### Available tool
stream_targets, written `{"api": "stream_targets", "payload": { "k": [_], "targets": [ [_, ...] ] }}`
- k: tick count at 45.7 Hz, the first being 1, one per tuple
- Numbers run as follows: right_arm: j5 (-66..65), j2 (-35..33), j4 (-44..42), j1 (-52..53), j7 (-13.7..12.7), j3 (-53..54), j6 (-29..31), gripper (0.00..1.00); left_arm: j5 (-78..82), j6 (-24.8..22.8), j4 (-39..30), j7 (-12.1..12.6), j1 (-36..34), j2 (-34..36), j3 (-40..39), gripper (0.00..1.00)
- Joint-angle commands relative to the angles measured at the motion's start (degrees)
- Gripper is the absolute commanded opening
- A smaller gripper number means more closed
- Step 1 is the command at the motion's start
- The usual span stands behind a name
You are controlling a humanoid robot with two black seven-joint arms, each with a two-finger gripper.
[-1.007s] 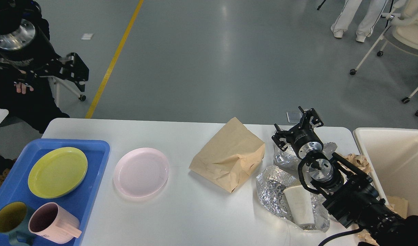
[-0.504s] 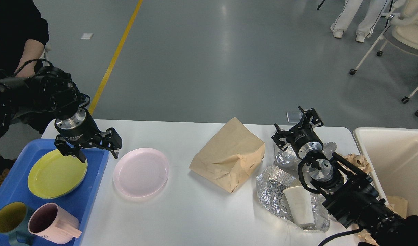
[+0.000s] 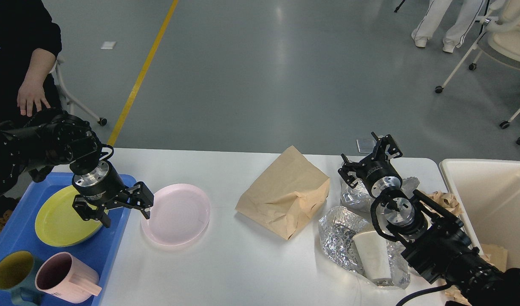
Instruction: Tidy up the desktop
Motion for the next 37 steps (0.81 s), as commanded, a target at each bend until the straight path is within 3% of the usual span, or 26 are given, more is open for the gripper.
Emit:
{"api": "stream_targets", "payload": {
  "k": [1,7,9,15,20,29,37],
  "targets": [
    [0.0,-0.03,0.0,0.0,-0.01,-0.03,0.0,1.0,0.11,-0.01,0.02,0.33,0.46,4.39,0.66,0.96],
    [0.0,0.05,0.0,0.0,-0.01,-0.03,0.0,1.0,0.11,-0.01,0.11,0.77,1.25,6.33,0.49,0.96],
    [0.0,-0.03,0.0,0.0,-0.01,-0.03,0.0,1.0,0.02,2.41,0.11,1.64,2.04,6.33,0.4,0.96],
    [0.0,-0.03,0.0,0.0,-0.01,-0.03,0.0,1.0,-0.15,11.03,0.02,7.79,3.1,6.94,-1.26,0.96],
    [0.0,-0.03,0.0,0.0,-0.01,-0.03,0.0,1.0,-1.47,13.5,-0.06,11.49,4.5,7.38,-5.39,0.96],
    [0.0,-0.03,0.0,0.0,-0.01,-0.03,0.0,1.0,-6.73,13.5,-0.06,13.6,6.88,11.86,-11.63,0.94],
    [0.0,-0.03,0.0,0.08,-0.01,0.06,0.0,1.0,-9.73,16.66,0.99,15.27,7.93,16.08,-16.82,0.94]
  ]
}}
